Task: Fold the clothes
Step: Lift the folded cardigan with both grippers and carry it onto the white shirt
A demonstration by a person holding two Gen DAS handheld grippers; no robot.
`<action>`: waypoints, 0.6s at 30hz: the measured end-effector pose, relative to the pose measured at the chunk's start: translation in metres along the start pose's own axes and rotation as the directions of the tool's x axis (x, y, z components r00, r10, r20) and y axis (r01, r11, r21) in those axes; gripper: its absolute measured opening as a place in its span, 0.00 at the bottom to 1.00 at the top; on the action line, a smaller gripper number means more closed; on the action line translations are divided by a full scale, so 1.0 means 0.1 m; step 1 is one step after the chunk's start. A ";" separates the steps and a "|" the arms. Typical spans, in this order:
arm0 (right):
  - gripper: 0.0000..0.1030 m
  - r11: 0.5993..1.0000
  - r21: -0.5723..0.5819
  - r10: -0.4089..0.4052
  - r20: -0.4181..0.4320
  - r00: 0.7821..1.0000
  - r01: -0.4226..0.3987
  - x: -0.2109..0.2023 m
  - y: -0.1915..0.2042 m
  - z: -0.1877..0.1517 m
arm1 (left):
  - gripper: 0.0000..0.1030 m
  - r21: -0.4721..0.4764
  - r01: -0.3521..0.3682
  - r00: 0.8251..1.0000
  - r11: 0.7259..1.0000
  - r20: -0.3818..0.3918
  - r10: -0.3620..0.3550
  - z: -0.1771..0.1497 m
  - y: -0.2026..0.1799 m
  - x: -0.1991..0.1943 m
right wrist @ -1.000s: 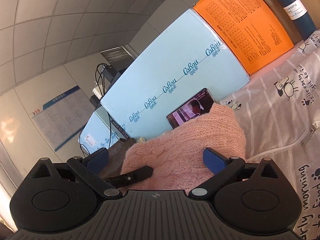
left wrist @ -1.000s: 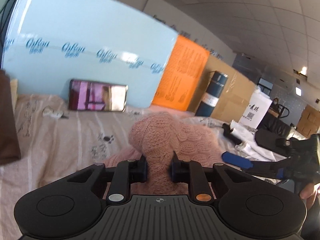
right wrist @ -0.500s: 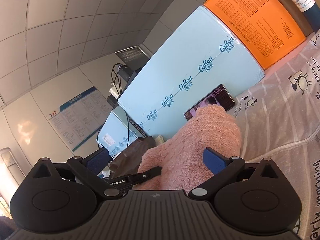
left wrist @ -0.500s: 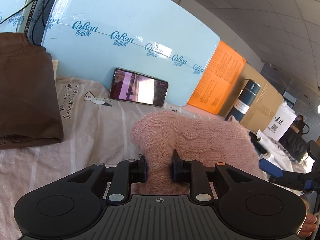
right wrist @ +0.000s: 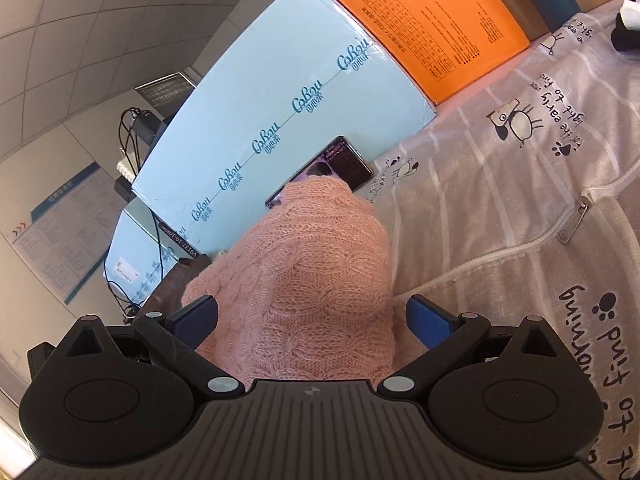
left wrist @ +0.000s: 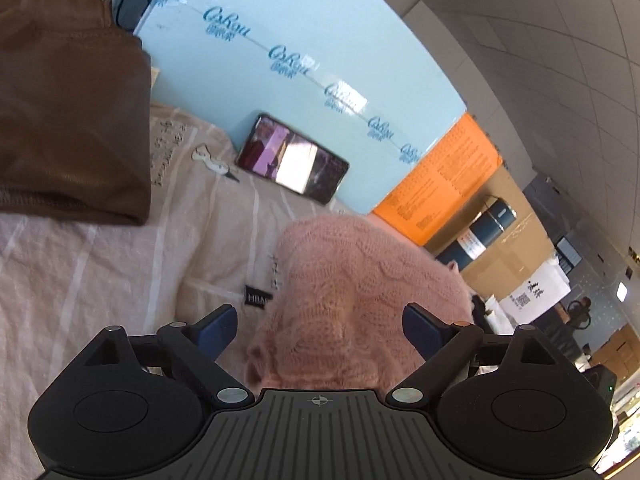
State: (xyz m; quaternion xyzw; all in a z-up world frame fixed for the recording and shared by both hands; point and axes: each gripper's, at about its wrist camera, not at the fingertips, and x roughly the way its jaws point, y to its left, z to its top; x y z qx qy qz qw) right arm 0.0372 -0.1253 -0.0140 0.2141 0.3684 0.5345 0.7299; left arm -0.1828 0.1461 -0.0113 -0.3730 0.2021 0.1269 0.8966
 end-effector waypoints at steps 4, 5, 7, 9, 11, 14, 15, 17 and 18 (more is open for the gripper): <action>0.98 1.000 0.003 -0.025 -0.021 0.999 0.026 0.05 -0.01 0.00 | 0.91 -0.025 0.018 0.999 1.000 -0.047 -0.020 -0.05 0.01 0.16; 0.98 1.000 0.002 -0.031 -0.032 0.999 0.031 0.06 -0.01 0.00 | 0.94 -0.028 0.024 0.999 0.999 -0.046 -0.025 -0.07 0.01 0.18; 0.98 0.999 -0.017 -0.047 -0.052 0.998 0.047 0.10 0.00 -0.01 | 0.97 -0.037 0.020 0.999 0.999 -0.024 -0.020 -0.10 -0.02 0.20; 0.98 0.998 -0.045 -0.053 -0.070 0.996 0.049 0.14 0.04 -0.04 | 0.98 -0.046 0.012 1.000 0.999 0.002 -0.012 -0.14 -0.06 0.22; 0.98 0.998 -0.061 -0.037 -0.088 0.995 0.031 0.17 0.07 -0.06 | 0.98 -0.056 0.005 1.000 0.998 0.028 -0.003 -0.17 -0.09 0.24; 0.96 0.997 -0.074 -0.013 -0.108 0.994 0.005 0.20 0.11 -0.10 | 0.98 -0.049 0.004 0.999 0.999 0.050 -0.001 -0.22 -0.16 0.27; 0.95 0.997 -0.072 -0.004 -0.111 0.994 -0.004 0.20 0.11 -0.10 | 0.97 -0.015 0.011 0.999 1.000 0.038 -0.010 -0.23 -0.20 0.28; 0.78 0.998 -0.068 0.007 -0.112 0.994 -0.015 0.19 0.12 -0.12 | 0.92 0.069 0.002 0.999 0.998 0.040 -0.005 -0.28 -0.30 0.29; 0.72 0.998 -0.067 0.001 -0.106 0.994 -0.009 0.18 0.12 -0.12 | 0.87 0.106 -0.007 0.999 0.994 0.044 0.002 -0.30 -0.35 0.29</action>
